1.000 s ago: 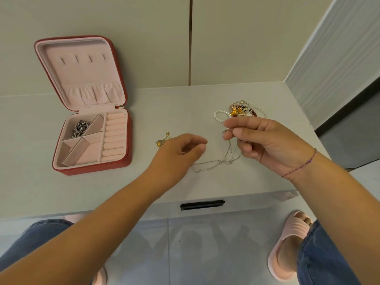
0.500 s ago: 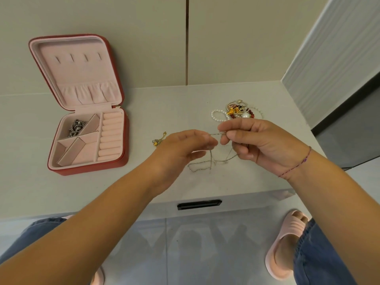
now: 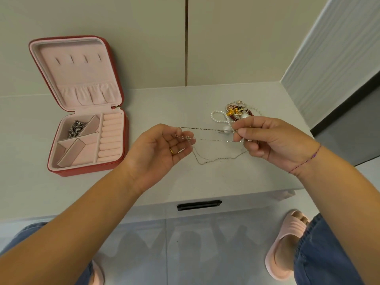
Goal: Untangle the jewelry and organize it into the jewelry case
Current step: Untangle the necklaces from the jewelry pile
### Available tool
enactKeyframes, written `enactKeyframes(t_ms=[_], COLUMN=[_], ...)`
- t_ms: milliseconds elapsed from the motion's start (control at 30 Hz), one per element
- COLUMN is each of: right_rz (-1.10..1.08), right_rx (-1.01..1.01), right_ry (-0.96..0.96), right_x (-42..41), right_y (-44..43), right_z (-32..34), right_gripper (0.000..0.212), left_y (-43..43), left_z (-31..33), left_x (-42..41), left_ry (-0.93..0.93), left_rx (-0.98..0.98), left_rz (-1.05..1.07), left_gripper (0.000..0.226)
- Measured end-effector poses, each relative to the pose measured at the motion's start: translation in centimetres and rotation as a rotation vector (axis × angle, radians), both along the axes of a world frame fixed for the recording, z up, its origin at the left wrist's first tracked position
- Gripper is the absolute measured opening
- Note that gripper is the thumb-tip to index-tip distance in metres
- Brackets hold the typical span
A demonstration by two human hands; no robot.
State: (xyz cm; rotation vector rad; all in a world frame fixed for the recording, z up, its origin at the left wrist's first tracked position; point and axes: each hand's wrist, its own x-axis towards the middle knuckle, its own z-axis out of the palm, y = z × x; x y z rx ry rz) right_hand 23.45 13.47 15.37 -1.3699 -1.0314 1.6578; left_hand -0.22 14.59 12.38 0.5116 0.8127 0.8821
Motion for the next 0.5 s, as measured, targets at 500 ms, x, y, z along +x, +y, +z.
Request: enactKeyframes(t_ms=[500], right_rz=[0.019], right_rx=[0.058], right_ry=[-0.089], right_x=[-0.08], right_y=[-0.18], right_z=[-0.09], right_gripper=[0.013], left_y=[-0.28], left_z=[-0.13], left_x=[0.39], left_ry=[0.135], left_rx=[0.13], left_rz=[-0.035], left_gripper=[0.014])
